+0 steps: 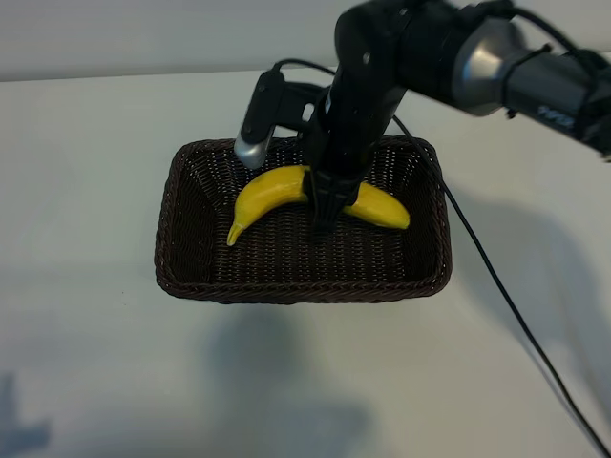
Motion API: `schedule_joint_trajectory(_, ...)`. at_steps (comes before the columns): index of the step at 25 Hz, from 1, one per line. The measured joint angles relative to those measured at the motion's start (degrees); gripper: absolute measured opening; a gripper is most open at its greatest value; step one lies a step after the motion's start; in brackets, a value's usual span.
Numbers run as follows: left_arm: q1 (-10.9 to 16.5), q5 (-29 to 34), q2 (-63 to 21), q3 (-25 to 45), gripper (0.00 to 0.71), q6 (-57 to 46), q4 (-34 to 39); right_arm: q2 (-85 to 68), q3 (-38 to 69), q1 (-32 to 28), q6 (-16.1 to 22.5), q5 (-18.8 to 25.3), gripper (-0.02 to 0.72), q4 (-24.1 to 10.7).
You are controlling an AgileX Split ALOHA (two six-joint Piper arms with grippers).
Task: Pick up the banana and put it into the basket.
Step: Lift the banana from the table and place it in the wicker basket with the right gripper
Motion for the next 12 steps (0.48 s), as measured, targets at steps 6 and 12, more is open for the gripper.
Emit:
schedule_joint_trajectory(6,0.0,0.0,0.0,0.0,0.587,0.0,0.0,2.0,0.0,0.0,0.0,-1.2,0.42,0.9)
schedule_joint_trajectory(12,0.0,0.0,0.0,0.0,0.587,0.0,0.0,1.7,0.0,0.0,0.0,-0.5,0.555,1.1)
